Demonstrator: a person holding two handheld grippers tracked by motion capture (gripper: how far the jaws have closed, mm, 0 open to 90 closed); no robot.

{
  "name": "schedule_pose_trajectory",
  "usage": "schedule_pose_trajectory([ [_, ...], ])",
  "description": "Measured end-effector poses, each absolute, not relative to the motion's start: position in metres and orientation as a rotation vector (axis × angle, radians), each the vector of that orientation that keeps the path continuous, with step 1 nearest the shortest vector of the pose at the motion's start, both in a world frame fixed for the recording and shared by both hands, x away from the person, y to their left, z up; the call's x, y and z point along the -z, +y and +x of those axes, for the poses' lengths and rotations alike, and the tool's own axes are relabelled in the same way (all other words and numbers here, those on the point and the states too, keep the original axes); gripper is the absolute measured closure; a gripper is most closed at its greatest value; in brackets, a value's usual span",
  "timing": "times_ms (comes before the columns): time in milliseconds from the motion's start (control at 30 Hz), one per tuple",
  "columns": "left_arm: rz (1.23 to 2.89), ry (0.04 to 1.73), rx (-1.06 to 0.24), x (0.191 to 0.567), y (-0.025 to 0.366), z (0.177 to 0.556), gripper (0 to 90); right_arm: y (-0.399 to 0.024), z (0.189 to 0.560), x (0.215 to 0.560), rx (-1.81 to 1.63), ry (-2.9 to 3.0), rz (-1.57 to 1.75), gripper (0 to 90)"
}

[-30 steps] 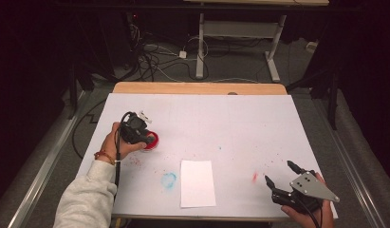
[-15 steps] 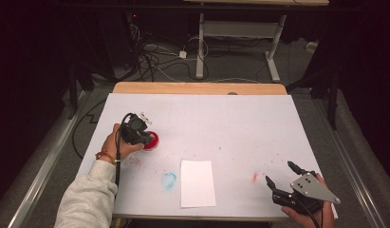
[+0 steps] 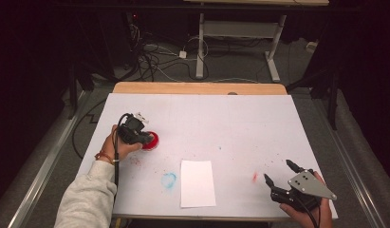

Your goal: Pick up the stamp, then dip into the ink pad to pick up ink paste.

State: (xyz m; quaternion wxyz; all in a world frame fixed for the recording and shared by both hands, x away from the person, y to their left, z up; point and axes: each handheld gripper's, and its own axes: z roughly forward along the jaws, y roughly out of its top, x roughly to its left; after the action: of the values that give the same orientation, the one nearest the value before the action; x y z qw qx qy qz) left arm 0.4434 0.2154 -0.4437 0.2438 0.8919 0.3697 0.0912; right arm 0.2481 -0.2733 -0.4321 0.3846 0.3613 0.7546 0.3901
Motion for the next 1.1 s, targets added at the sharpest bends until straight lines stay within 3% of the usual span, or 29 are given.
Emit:
schedule_pose_trajectory([
  [800,2.392,1.022,-0.232,0.446,0.22,0.443,73.8,-0.274,0.25,0.433,-1.007,1.934,0.932,21.3],
  [1100,2.365,1.02,-0.296,0.434,0.221,0.437,74.0,-0.275,0.248,0.431,-1.011,1.924,0.922,21.4],
])
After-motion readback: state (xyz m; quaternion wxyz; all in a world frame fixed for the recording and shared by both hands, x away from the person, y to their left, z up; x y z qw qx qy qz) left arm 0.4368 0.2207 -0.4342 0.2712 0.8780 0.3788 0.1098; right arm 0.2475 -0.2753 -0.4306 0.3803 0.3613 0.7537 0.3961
